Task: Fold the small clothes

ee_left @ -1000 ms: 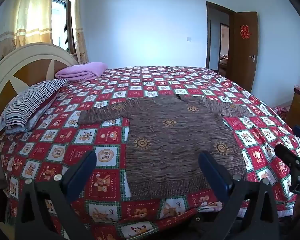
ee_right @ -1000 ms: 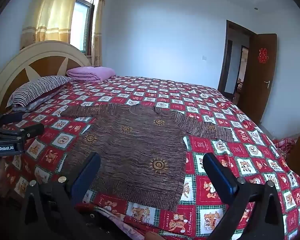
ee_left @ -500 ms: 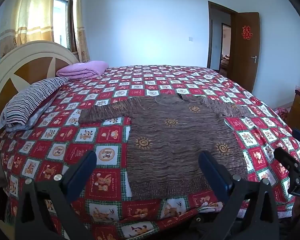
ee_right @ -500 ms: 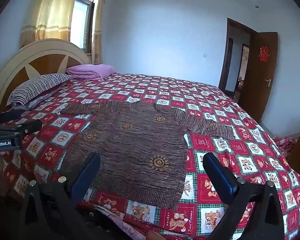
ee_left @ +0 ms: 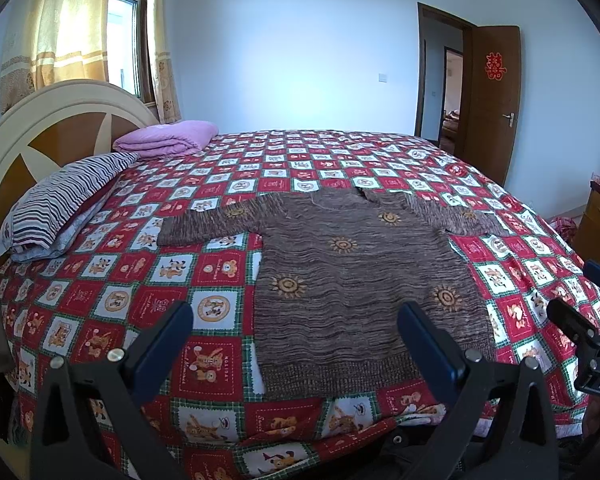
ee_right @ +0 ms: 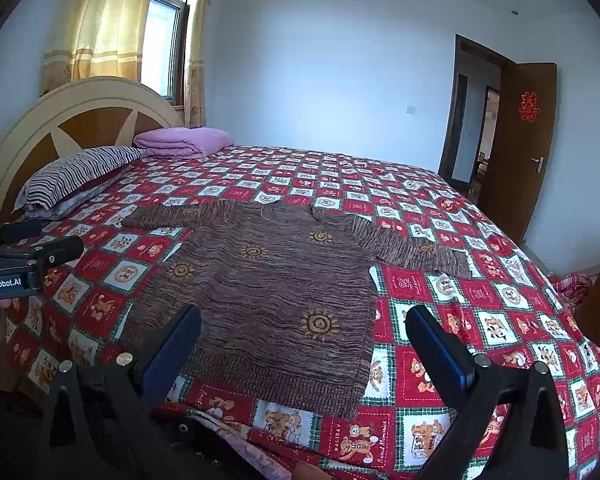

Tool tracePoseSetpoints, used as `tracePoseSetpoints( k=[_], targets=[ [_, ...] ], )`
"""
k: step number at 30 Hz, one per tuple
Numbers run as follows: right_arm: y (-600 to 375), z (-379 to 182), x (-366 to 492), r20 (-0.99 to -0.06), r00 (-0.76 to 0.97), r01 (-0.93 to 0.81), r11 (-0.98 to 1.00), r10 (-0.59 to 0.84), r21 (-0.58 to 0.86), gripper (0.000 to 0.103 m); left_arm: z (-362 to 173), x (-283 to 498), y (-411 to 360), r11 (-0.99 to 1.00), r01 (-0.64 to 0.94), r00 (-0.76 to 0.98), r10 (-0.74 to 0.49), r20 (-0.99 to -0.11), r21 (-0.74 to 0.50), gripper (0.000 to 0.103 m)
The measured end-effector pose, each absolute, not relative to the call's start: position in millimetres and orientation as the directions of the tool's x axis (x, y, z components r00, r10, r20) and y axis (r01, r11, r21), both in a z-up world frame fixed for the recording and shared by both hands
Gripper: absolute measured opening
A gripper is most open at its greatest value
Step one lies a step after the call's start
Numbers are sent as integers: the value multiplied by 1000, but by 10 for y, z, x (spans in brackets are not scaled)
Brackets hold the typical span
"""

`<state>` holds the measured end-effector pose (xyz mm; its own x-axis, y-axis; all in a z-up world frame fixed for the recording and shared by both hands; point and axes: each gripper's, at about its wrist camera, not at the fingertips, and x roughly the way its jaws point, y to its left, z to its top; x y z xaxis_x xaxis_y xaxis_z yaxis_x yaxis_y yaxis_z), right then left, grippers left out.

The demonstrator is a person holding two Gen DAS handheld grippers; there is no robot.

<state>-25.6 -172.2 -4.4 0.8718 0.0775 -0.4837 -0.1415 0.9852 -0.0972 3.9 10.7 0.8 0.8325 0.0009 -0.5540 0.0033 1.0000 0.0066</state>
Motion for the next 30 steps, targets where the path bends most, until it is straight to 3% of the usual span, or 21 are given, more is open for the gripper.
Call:
tracePoseSetpoints(
  k=[30],
  targets=[
    [-1703, -84, -235, -497, 863, -157, 984, 93, -88, 102, -38, 39, 84, 1000, -4, 829, 3, -559, 0, 103]
  ],
)
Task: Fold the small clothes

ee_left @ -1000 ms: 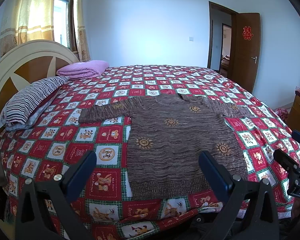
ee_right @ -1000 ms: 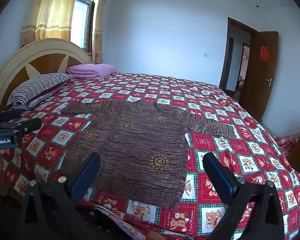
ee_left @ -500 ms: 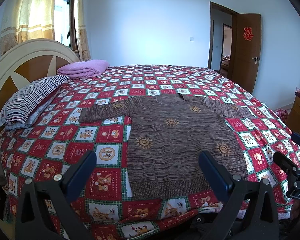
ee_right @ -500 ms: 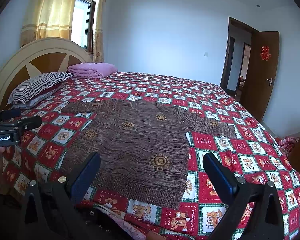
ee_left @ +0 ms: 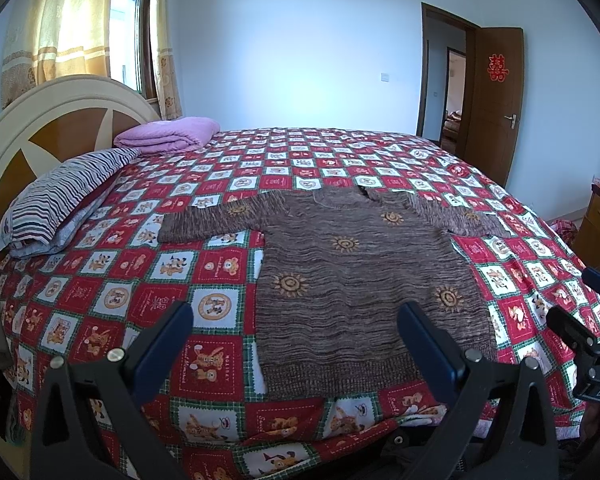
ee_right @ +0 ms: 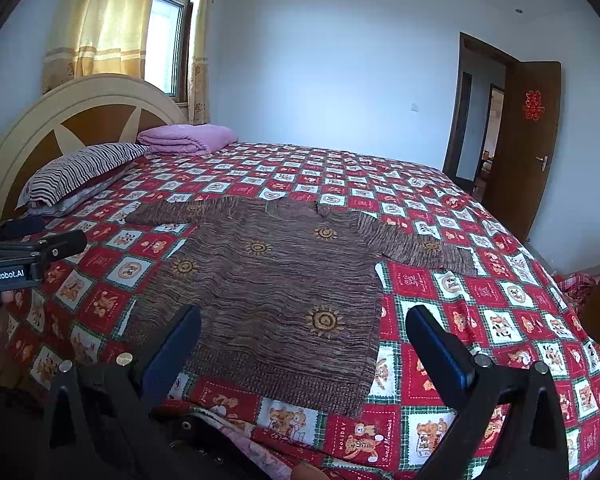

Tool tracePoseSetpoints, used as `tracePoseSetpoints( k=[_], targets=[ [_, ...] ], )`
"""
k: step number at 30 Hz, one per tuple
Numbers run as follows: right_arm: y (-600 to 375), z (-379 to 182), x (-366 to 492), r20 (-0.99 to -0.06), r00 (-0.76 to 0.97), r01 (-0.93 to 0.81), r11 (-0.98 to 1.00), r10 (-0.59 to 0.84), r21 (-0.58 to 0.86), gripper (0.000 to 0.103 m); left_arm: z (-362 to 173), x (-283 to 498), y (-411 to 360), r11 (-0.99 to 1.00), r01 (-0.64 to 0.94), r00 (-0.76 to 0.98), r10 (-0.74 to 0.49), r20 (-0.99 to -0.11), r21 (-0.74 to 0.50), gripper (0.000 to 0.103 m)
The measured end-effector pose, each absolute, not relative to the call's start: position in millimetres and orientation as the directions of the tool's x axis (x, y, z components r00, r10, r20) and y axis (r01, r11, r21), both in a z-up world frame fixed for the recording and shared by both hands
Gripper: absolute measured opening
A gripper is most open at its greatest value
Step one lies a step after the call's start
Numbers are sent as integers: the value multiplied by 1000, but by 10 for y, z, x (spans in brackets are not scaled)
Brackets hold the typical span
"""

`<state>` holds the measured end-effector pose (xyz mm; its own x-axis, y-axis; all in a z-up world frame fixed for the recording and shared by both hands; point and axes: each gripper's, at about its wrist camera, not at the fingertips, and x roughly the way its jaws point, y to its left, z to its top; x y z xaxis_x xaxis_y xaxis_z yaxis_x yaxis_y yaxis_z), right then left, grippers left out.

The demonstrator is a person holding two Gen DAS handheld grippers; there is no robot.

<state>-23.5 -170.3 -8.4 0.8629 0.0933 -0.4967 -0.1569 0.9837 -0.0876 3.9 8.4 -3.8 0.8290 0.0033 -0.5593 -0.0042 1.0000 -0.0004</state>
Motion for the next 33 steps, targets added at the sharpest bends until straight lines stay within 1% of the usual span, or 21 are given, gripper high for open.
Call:
tracePoseSetpoints(
  k=[21, 27, 30, 33],
  targets=[
    [-1695, -81, -208, -501, 860, -166, 983, 103, -83, 102, -75, 57, 97, 1000, -6, 825, 2, -564, -5, 103],
    [-1773, -127, -132, -486, 862, -186, 982, 144, -37, 102, -151, 144, 89, 1000, -2, 811, -2, -585, -6, 103],
    [-1866, -209, 14, -506, 843, -208, 978, 181, 3, 102, -191, 250, 88, 1000, 18, 800, -25, -599, -18, 103],
    [-1948, -320, 211, -525, 830, -204, 979, 188, 28, 102, -214, 359, 89, 1000, 20, 800, -13, -599, 5, 103]
  ],
)
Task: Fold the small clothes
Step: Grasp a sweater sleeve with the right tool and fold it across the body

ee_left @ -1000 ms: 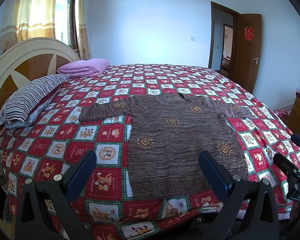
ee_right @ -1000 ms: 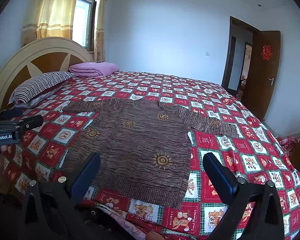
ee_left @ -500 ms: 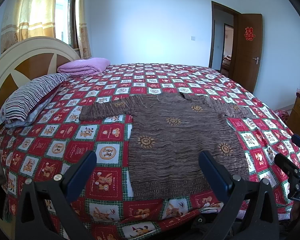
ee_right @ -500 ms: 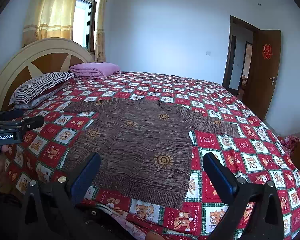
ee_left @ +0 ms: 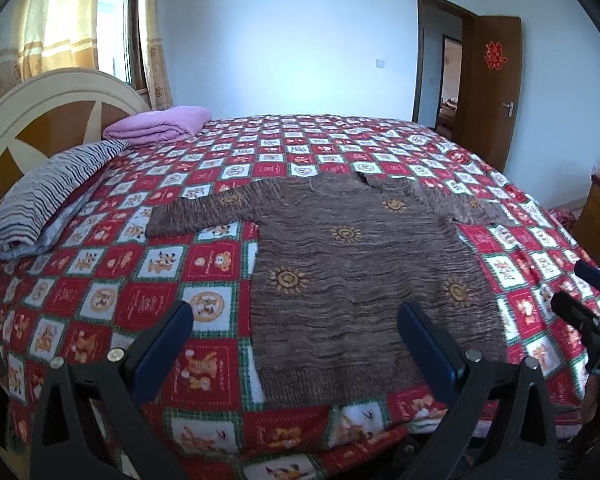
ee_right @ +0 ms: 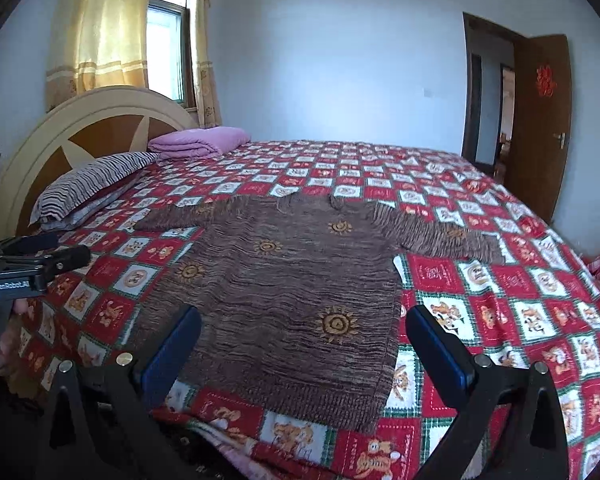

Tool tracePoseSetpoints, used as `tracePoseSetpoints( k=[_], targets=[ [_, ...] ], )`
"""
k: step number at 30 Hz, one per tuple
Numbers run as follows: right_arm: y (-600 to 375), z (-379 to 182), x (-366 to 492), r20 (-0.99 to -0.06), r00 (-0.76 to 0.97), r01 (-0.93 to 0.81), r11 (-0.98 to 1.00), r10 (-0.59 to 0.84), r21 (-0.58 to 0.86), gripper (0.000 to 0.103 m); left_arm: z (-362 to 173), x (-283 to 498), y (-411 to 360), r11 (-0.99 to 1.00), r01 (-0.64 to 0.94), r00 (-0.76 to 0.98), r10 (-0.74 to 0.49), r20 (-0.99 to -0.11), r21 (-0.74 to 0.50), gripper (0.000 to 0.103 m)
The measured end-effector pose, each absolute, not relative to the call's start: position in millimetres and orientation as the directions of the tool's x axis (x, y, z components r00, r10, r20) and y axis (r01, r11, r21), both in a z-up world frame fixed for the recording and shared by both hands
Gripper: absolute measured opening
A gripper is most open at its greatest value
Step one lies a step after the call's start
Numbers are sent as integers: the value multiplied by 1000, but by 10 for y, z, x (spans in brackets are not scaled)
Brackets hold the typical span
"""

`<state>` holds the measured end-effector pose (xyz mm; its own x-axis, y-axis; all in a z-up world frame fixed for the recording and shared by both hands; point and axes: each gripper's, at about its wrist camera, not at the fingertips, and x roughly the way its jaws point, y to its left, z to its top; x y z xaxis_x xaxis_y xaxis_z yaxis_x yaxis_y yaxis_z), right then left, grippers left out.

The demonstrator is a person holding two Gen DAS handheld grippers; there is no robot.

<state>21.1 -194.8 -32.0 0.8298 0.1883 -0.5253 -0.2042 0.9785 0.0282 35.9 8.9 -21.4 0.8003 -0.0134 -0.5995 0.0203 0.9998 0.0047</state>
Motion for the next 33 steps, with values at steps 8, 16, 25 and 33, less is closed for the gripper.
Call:
tracePoseSetpoints(
  k=[8, 16, 25, 33],
  targets=[
    [-2229, -618, 816, -589, 794, -152, 987, 151, 48, 102, -330, 878, 60, 996, 30, 792, 25, -610, 80, 103],
    [-2913, -881, 1568, -652, 754, -11, 995, 73, 98, 102, -628, 1622, 52, 991, 4, 753, 86, -653, 135, 103],
    [-3840, -1170, 2313, -710, 704, 188, 973, -38, 133, 90, -985, 2472, -16, 987, -47, 707, 139, -693, 151, 103],
    [-4735, -1376, 2911, -749, 648, 360, 922, -137, 142, 66, -1180, 3122, -105, 976, -58, 689, 193, -698, 212, 103]
  ],
)
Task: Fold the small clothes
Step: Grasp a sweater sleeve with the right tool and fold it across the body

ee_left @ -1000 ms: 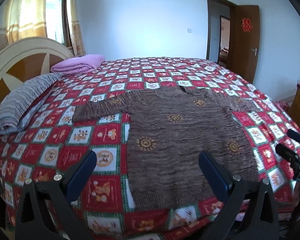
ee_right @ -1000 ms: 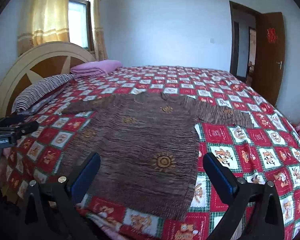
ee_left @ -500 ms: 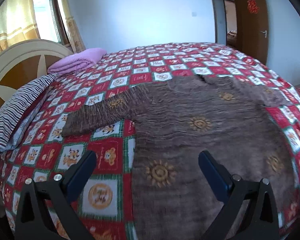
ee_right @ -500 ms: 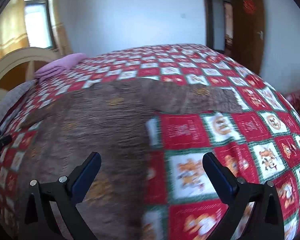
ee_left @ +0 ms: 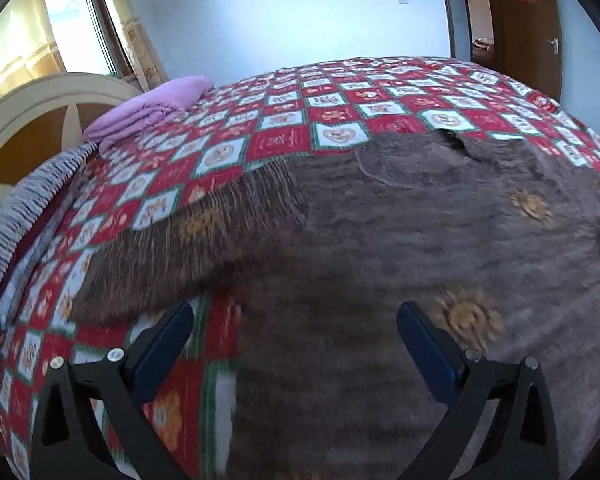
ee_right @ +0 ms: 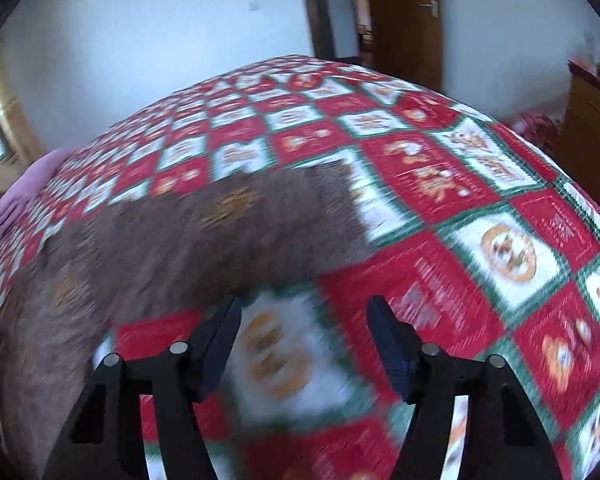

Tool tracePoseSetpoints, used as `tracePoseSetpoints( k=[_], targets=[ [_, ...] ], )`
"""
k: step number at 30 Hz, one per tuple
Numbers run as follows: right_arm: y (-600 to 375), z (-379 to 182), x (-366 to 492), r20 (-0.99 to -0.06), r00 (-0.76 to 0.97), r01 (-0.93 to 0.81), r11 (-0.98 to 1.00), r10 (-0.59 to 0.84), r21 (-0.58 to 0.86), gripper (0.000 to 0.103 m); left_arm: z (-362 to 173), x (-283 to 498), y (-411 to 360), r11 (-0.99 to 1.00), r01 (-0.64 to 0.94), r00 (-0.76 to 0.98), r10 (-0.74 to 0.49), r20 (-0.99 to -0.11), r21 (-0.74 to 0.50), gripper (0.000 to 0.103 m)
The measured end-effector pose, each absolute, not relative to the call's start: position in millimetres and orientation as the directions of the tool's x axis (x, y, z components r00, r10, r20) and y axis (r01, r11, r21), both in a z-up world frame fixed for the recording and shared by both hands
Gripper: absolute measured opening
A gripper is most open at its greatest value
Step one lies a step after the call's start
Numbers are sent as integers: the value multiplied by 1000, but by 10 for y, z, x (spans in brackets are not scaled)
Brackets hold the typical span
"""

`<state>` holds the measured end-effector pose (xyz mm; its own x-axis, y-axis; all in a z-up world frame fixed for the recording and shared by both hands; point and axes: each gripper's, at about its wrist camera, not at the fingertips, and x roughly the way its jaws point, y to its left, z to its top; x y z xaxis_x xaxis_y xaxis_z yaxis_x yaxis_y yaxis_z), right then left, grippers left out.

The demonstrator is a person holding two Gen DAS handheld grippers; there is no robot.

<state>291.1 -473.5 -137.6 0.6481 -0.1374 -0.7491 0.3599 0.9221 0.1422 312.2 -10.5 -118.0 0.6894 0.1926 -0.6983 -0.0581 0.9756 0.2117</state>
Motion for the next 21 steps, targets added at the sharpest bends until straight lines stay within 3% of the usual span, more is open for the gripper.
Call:
tracePoseSetpoints(
  k=[10, 12, 14, 16, 18, 21],
  targets=[
    [-5255, -1418, 3602, -760, 617, 418, 903, -204, 97, 62, -1384, 3664, 127, 969, -151, 631, 247, -735, 195, 103],
    [-5271, -1510, 3747, -782, 590, 410, 909, -201, 76, 50, -1453, 3705, 191, 970, -163, 610, 241, -755, 178, 103],
    [-5257, -1586, 3810, -791, 580, 404, 912, -197, 70, 47, -1526, 3726, 219, 973, -170, 589, 226, -776, 155, 103],
    [-5188, -1584, 3810, -786, 589, 369, 928, -187, 56, 21, -1544, 3724, 227, 976, -171, 587, 213, -781, 138, 103],
    [-5132, -1555, 3805, -789, 594, 338, 939, -160, 64, 8, -1546, 3723, 209, 976, -170, 587, 214, -781, 139, 103],
    [-5095, -1459, 3808, -796, 586, 333, 941, -152, 65, 6, -1553, 3722, 188, 975, -166, 591, 216, -777, 145, 103]
  ],
)
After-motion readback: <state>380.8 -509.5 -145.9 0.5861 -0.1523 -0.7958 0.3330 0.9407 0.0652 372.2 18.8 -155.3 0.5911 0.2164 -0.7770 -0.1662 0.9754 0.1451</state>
